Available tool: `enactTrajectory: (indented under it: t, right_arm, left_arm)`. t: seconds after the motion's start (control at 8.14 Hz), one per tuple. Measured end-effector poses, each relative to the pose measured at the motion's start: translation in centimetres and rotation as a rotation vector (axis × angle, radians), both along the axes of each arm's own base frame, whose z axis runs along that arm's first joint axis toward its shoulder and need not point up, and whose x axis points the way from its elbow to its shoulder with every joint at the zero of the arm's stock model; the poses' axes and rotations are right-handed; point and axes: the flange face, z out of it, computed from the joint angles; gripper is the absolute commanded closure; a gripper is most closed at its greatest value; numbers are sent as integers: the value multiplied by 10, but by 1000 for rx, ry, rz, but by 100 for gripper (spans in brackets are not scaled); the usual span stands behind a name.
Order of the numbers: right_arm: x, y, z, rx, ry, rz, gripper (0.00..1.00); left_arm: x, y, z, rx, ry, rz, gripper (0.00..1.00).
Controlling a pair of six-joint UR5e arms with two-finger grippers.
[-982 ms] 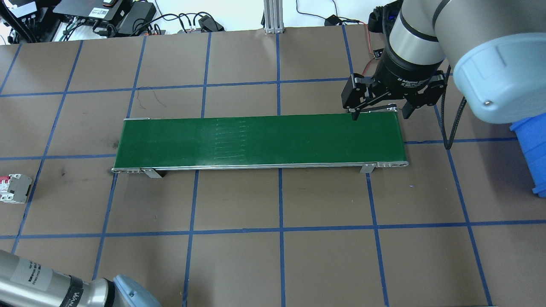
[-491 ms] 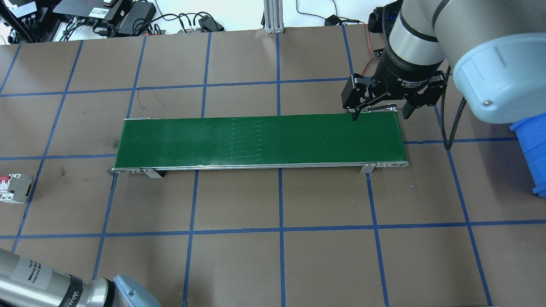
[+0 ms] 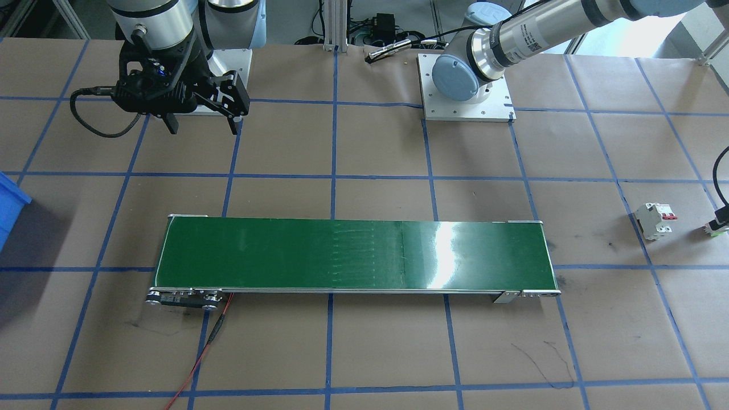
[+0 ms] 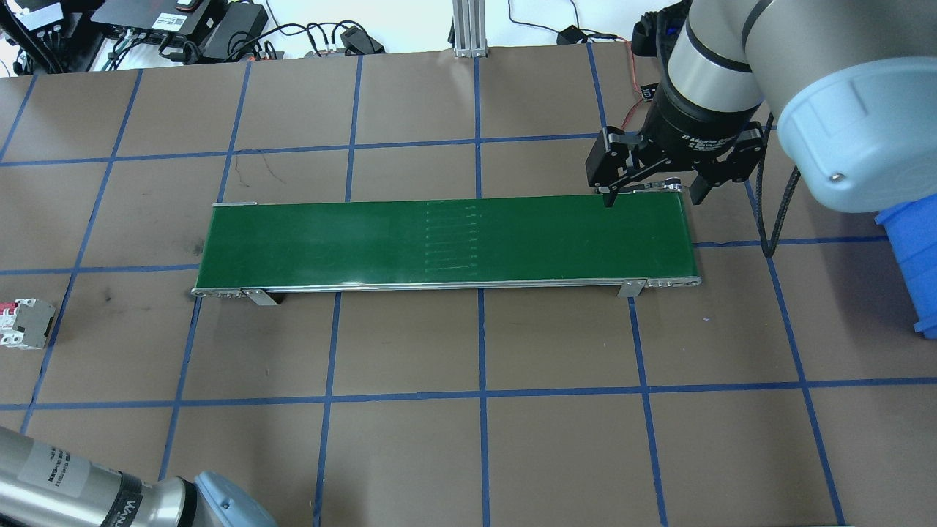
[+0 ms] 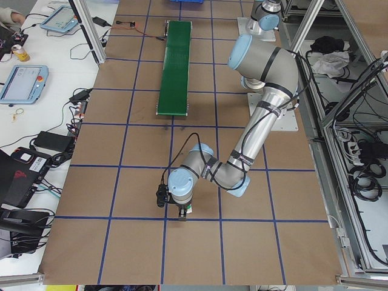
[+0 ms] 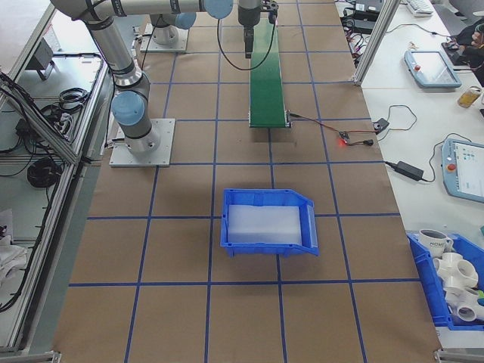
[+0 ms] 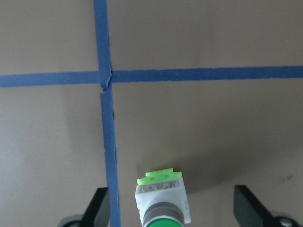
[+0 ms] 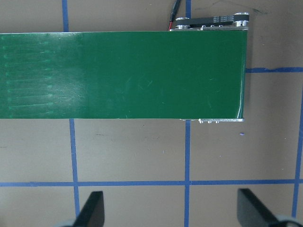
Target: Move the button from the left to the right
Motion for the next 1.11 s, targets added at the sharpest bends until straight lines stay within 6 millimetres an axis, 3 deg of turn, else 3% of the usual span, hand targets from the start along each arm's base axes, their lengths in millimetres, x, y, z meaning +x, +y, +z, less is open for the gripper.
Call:
enactTrajectory:
  t: [0.12,0.25,0.49,0.61,0.86,1.11]
  right_arm:
    - [0,0,0,0,0,0,0]
    - [0,0,0,0,0,0,0]
    - [0,0,0,0,-2,0,0]
    - [0,0,0,0,-3,0,0]
    - [0,0,0,0,-3,0,0]
    - [0,0,0,0,-3,0,0]
  left_arm:
    - [0,1,0,3,-1,-1,35]
    - [1,2,1,7,-1,0,45]
    - [3,5,1,39,-17,0,46]
    - [3,7,1,52,-23,-2,56]
    - [4,7,1,60,-27,-19,65]
    - [4,7,1,60,-28,-24,94]
